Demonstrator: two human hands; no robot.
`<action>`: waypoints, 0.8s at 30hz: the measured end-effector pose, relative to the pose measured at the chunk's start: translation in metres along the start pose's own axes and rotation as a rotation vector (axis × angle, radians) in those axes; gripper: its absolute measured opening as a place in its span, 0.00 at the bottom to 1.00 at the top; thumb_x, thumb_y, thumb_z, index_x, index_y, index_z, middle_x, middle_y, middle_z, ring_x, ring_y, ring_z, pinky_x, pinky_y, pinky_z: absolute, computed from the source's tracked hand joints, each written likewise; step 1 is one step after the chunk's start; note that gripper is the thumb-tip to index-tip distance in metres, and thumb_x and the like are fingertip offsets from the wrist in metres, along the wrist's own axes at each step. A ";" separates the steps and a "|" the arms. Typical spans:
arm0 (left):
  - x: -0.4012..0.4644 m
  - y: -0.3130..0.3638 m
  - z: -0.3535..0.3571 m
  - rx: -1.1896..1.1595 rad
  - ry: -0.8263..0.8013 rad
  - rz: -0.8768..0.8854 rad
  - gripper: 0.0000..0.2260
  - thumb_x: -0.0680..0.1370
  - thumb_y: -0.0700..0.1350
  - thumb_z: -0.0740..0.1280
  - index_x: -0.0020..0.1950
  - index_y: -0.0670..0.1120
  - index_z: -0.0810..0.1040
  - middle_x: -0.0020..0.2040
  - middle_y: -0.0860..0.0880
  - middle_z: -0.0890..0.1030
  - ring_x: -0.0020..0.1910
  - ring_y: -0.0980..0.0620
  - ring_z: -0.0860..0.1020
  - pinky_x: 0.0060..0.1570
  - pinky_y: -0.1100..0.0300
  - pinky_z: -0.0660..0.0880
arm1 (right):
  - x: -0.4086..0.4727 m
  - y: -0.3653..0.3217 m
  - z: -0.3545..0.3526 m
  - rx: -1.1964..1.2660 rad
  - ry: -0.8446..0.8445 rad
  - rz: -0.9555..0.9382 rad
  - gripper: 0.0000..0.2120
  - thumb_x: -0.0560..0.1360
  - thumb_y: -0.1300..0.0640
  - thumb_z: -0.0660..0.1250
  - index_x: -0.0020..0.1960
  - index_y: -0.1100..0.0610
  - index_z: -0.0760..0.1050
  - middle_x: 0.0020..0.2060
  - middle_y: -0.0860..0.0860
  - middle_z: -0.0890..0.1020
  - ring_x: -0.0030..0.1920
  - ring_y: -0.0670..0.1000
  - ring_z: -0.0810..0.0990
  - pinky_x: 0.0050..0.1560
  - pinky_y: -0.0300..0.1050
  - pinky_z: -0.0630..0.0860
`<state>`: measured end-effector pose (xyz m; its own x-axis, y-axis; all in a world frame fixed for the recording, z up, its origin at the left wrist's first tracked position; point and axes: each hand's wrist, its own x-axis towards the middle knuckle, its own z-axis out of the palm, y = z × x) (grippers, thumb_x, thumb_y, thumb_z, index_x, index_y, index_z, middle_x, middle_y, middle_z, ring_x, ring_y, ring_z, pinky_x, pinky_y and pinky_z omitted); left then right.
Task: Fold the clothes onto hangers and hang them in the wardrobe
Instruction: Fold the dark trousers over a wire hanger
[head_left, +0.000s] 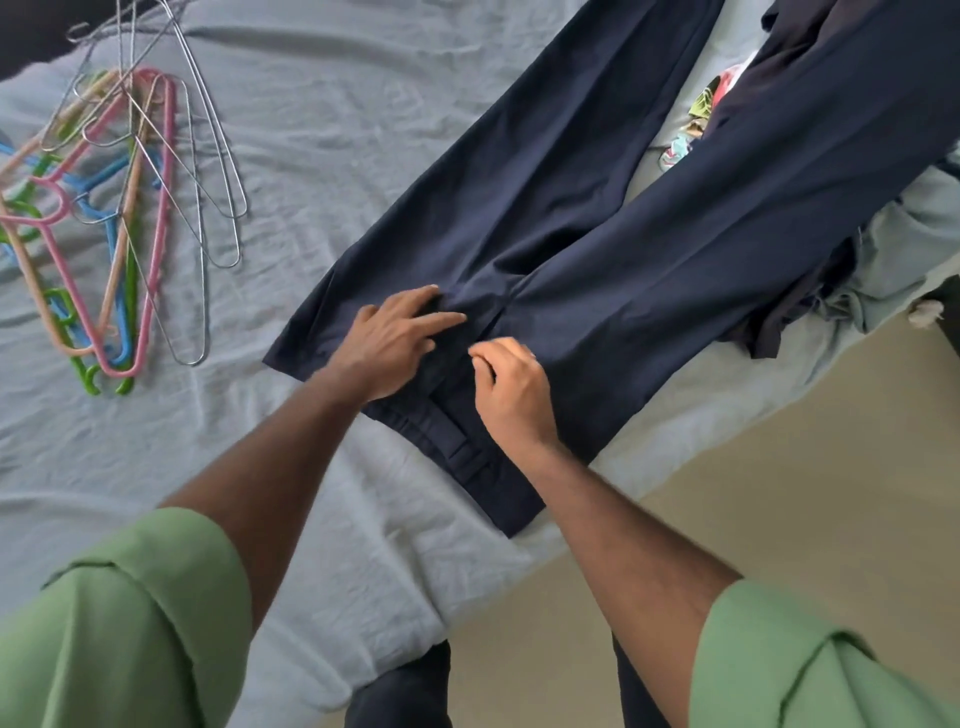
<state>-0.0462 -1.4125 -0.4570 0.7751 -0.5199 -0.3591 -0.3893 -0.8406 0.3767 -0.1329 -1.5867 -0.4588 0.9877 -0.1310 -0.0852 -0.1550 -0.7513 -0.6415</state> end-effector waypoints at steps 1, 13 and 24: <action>0.010 0.005 0.004 0.039 -0.030 0.011 0.25 0.84 0.47 0.61 0.77 0.67 0.62 0.82 0.52 0.55 0.79 0.50 0.55 0.67 0.45 0.62 | 0.012 -0.001 0.005 -0.004 0.006 0.014 0.08 0.78 0.65 0.65 0.51 0.62 0.83 0.45 0.56 0.83 0.47 0.58 0.81 0.50 0.52 0.78; 0.066 -0.003 0.011 0.214 -0.131 -0.049 0.34 0.81 0.49 0.65 0.77 0.72 0.50 0.77 0.53 0.55 0.74 0.48 0.55 0.61 0.39 0.68 | 0.053 0.025 0.021 0.035 0.042 0.334 0.04 0.73 0.62 0.75 0.48 0.60 0.85 0.43 0.55 0.83 0.44 0.57 0.82 0.47 0.55 0.79; 0.082 0.006 -0.005 0.112 -0.273 -0.080 0.38 0.70 0.71 0.68 0.76 0.74 0.55 0.72 0.53 0.57 0.72 0.48 0.57 0.60 0.37 0.69 | 0.067 0.024 0.017 0.036 0.079 0.399 0.10 0.70 0.58 0.79 0.45 0.57 0.79 0.41 0.49 0.79 0.40 0.51 0.80 0.43 0.50 0.79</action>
<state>0.0175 -1.4589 -0.4800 0.6493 -0.4602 -0.6054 -0.3966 -0.8842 0.2468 -0.0700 -1.6024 -0.4931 0.8457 -0.4575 -0.2748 -0.5232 -0.6088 -0.5963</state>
